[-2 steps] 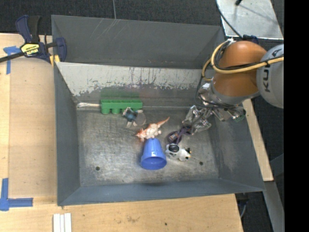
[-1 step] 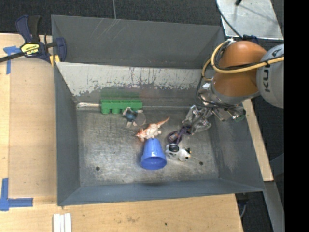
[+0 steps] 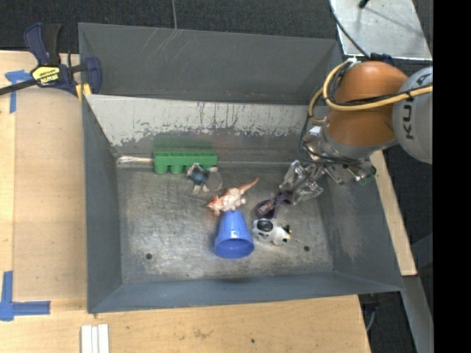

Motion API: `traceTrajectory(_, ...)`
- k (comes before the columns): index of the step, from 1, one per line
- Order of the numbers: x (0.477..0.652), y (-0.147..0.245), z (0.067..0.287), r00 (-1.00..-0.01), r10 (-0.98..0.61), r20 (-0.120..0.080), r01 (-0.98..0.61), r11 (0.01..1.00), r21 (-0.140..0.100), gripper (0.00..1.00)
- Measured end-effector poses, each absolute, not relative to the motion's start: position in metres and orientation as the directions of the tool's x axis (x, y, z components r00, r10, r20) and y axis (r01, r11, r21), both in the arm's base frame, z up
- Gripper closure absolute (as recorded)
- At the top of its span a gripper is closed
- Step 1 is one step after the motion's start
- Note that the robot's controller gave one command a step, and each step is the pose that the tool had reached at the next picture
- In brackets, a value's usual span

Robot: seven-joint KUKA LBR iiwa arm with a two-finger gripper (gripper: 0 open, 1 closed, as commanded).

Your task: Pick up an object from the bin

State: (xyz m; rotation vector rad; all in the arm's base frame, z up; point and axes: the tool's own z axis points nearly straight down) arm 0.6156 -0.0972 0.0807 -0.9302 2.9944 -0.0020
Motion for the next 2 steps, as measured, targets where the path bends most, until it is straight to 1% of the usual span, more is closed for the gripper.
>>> traceTrajectory(1,0.614,-0.097,0.1,-0.824,-0.566,0.001,-0.566,0.824,0.003,1.0)
traceTrajectory(2,0.615,-0.097,0.121,-0.824,-0.566,-0.002,-0.566,0.824,-0.001,1.0)
